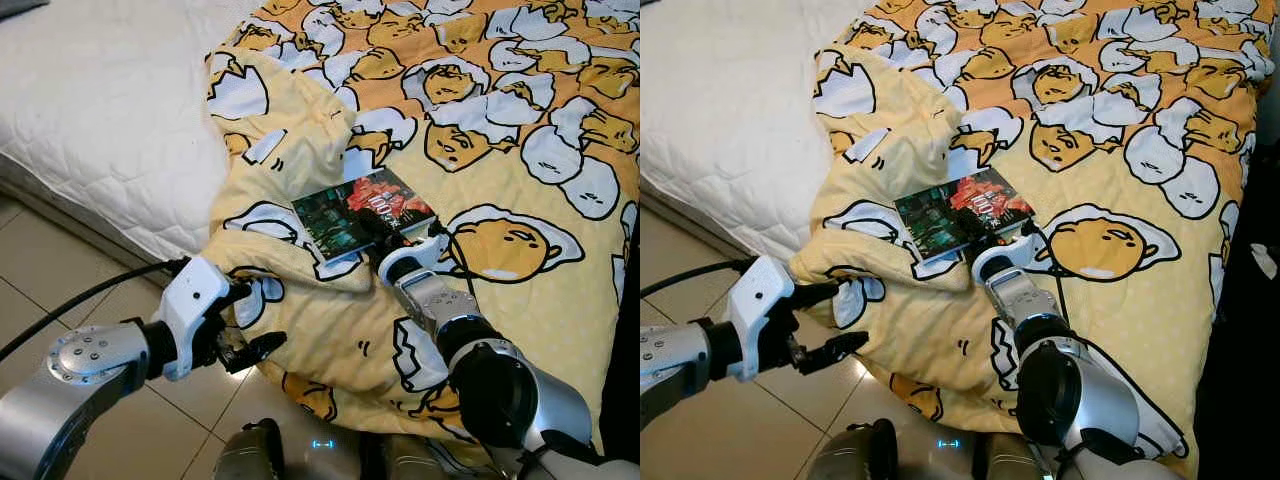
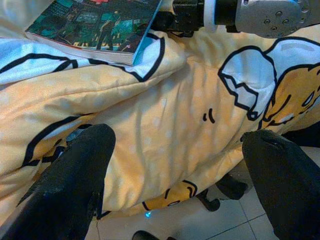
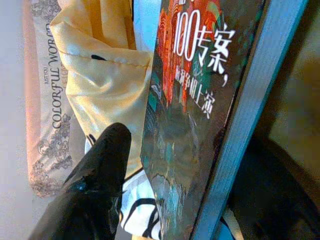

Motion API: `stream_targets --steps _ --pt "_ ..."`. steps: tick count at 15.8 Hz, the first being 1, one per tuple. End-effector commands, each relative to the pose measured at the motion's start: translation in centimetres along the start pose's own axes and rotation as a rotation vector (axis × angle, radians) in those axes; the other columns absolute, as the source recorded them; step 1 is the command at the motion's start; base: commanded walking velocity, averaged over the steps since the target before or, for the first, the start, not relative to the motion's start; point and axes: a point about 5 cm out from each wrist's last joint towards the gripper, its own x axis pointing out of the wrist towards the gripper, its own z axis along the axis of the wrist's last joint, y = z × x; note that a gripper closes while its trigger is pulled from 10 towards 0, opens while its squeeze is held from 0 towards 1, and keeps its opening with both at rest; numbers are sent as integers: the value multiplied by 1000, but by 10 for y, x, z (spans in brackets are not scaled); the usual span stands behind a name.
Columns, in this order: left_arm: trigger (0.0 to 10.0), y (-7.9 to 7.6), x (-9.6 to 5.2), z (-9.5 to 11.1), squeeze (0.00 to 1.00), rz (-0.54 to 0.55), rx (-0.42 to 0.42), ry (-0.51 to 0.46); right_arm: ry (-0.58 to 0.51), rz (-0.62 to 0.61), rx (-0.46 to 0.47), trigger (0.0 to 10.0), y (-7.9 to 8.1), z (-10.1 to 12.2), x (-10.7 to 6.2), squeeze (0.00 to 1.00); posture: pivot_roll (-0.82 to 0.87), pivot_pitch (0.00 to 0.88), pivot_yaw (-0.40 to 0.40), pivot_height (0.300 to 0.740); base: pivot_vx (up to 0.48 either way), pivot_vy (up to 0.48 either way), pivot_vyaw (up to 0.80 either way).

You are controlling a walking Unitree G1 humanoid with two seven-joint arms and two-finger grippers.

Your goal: Clean up the room

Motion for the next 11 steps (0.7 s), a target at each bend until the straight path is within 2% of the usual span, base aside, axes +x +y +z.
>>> stream_targets --steps 1,11 --pt "10000 -3 0 2 1000 -7 4 -3 10 -2 -6 0 3 -3 2 0 164 230 9 740 0 0 0" --pt "10000 1 5 2 1000 -3 10 -7 -2 -5 -28 0 1 -1 1 0 149 203 11 740 0 0 0"
